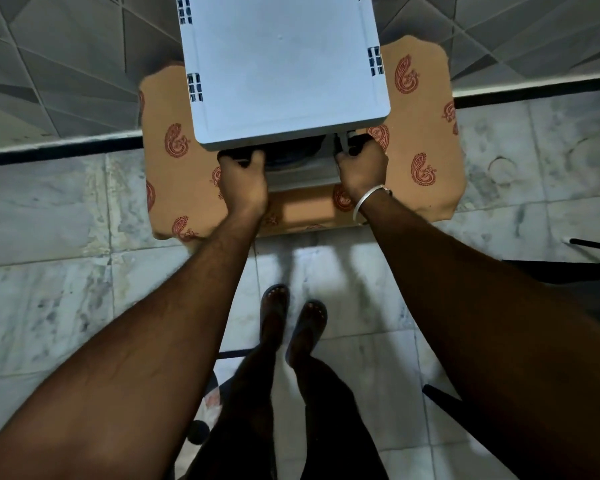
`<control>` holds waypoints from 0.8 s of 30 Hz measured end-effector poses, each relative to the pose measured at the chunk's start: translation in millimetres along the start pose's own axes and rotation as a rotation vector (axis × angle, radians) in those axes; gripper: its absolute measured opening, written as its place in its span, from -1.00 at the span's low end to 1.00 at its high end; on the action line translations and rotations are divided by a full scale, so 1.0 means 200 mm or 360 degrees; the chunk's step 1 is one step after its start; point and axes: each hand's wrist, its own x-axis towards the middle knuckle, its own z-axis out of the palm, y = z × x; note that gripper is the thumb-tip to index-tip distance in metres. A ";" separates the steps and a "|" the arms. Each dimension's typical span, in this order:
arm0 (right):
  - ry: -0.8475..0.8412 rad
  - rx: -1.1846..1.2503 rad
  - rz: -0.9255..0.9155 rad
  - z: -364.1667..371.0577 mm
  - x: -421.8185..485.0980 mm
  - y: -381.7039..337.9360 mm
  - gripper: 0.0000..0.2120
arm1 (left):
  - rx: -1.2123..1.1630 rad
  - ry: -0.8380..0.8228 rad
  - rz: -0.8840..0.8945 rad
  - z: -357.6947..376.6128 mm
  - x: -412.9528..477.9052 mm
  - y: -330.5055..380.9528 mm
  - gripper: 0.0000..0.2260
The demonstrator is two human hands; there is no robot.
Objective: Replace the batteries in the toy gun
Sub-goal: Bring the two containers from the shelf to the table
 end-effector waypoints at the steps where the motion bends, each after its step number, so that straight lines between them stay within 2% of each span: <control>1: 0.0000 -0.0034 -0.0005 0.01 0.02 0.01 -0.70 | -0.0021 0.0025 -0.0027 0.01 0.03 0.00 -0.69; 4: -0.0016 -0.0103 -0.0031 0.05 0.07 0.03 -0.73 | -0.0047 0.0059 -0.0061 0.06 0.14 -0.06 -0.68; 9: -0.0046 -0.0267 -0.0062 0.10 0.12 0.06 -0.75 | -0.0163 0.0034 -0.0298 0.07 0.24 -0.13 -0.47; 10: -0.0059 -0.0316 -0.0096 0.11 0.13 0.06 -0.73 | -0.0220 0.0015 -0.0327 0.05 0.20 -0.08 -0.51; 13: -0.0051 -0.0455 -0.0171 0.13 0.15 0.08 -0.79 | -0.0358 -0.0012 -0.0382 0.04 0.15 -0.04 -0.90; 16: -0.0018 -0.0367 -0.0095 0.11 0.13 0.06 -0.86 | -0.0502 -0.0067 -0.0421 0.04 0.13 -0.04 -0.97; 18: -0.0023 -0.0272 -0.0008 0.07 0.08 0.05 -0.91 | -0.0592 -0.0108 -0.0429 0.03 0.10 -0.04 -0.84; 22: 0.0006 0.0001 0.0192 0.01 -0.06 0.10 -0.81 | -0.0614 -0.0202 -0.0422 0.00 0.01 -0.03 -0.63; 24: 0.0041 0.0095 0.0293 -0.03 -0.13 0.13 -0.84 | -0.0609 -0.0244 -0.0411 -0.03 -0.05 -0.03 -0.57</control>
